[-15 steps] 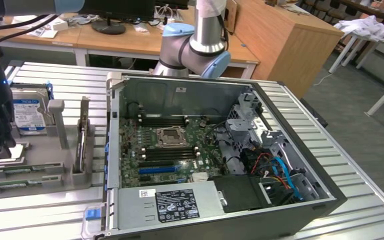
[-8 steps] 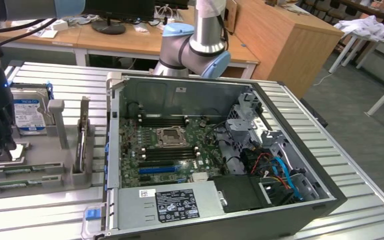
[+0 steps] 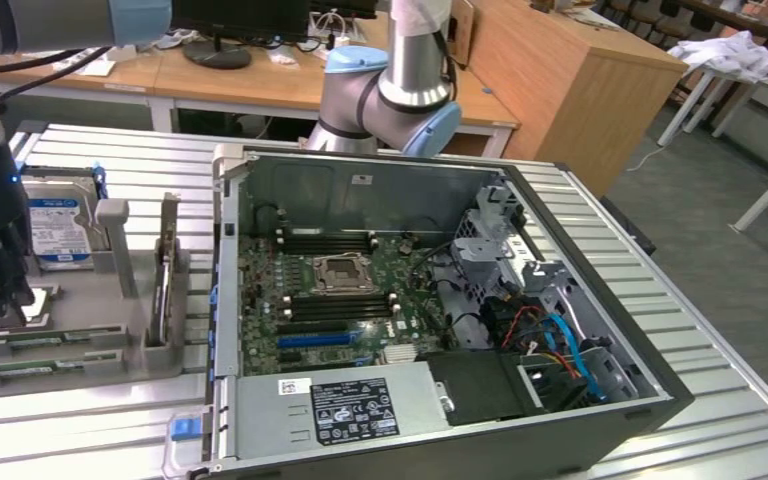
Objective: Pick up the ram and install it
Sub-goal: 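Pick up the ram and move it above insertion slot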
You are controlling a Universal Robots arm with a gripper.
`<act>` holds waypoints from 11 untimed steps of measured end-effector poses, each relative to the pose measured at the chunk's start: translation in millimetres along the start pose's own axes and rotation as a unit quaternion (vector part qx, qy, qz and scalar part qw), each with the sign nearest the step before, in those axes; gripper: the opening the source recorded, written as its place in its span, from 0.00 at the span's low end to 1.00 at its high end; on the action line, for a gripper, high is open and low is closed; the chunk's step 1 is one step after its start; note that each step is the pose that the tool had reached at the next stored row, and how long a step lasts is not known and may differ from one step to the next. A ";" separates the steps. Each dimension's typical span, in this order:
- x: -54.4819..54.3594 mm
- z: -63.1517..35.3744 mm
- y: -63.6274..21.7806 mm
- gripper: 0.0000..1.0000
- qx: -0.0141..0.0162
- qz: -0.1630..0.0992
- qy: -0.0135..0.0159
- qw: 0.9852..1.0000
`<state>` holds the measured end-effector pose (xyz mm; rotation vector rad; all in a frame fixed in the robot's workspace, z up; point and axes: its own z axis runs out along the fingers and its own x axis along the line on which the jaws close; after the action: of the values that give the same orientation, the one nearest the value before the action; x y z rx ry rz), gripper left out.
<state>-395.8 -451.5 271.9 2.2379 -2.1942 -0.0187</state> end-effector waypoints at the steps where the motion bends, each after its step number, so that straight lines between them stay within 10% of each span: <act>1: 0.0 1.0 0.0 0.31 0.000 0.000 0.000 1.000; 11: 0.1 13.8 -0.2 0.31 0.000 0.000 0.001 1.000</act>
<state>-395.8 -451.5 258.2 2.2367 -2.1931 -0.0162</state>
